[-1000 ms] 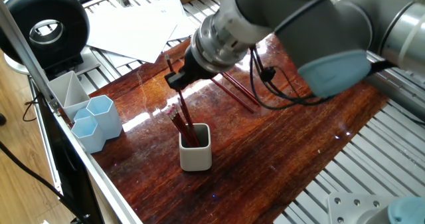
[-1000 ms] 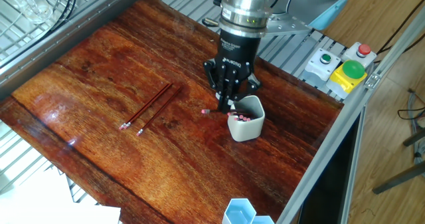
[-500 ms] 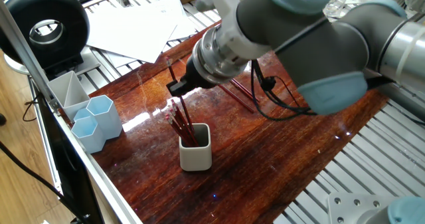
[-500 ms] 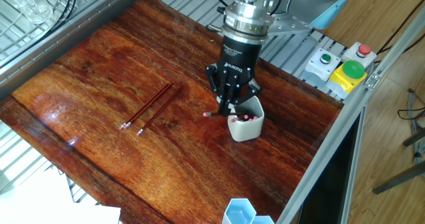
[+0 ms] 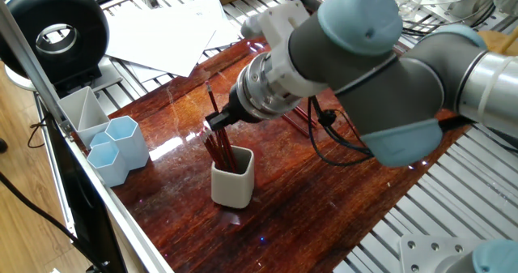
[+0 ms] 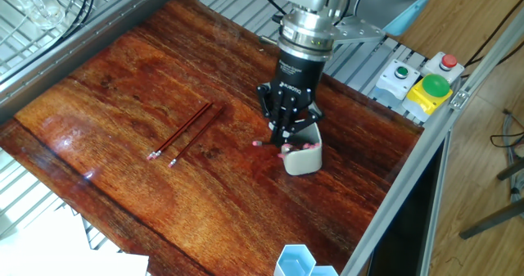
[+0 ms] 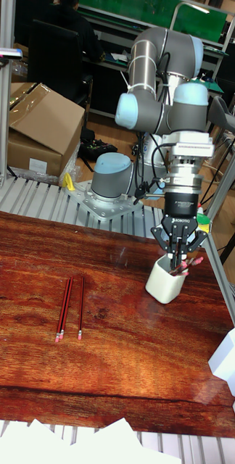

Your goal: Put the pen into the pen holder

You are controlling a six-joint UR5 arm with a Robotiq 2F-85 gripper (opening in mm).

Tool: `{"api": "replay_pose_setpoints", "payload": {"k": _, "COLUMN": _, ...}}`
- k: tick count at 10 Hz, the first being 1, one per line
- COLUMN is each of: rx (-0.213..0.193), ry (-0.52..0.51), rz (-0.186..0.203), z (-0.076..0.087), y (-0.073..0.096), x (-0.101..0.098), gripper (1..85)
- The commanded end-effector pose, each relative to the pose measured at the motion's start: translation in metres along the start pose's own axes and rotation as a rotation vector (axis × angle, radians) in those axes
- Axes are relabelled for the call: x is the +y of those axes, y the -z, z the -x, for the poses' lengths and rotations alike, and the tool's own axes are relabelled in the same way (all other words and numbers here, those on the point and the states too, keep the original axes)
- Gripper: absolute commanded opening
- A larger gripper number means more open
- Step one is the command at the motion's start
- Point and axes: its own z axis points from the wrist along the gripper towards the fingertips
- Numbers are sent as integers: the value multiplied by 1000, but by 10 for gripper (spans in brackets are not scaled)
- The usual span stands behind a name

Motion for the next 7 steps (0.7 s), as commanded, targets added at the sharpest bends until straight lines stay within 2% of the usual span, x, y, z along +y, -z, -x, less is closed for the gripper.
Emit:
{"api": "replay_pose_setpoints", "payload": {"k": 1, "rx": 18, "ry": -13, "rz": -12, "z": -12, "y": -5, "x": -2, "gripper": 10}}
{"api": "replay_pose_setpoints", "payload": {"k": 2, "rx": 36, "ry": -12, "rz": -23, "z": -17, "y": -5, "x": -5, "gripper": 10}}
{"api": "replay_pose_setpoints", "payload": {"k": 4, "rx": 83, "ry": -16, "rz": -4, "z": -28, "y": -2, "x": 5, "gripper": 203}}
{"api": "replay_pose_setpoints", "payload": {"k": 6, "rx": 133, "ry": -15, "rz": -6, "z": -40, "y": 2, "x": 9, "gripper": 337}}
{"api": "replay_pose_setpoints", "payload": {"k": 7, "rx": 144, "ry": -19, "rz": -6, "z": -42, "y": 3, "x": 10, "gripper": 383}}
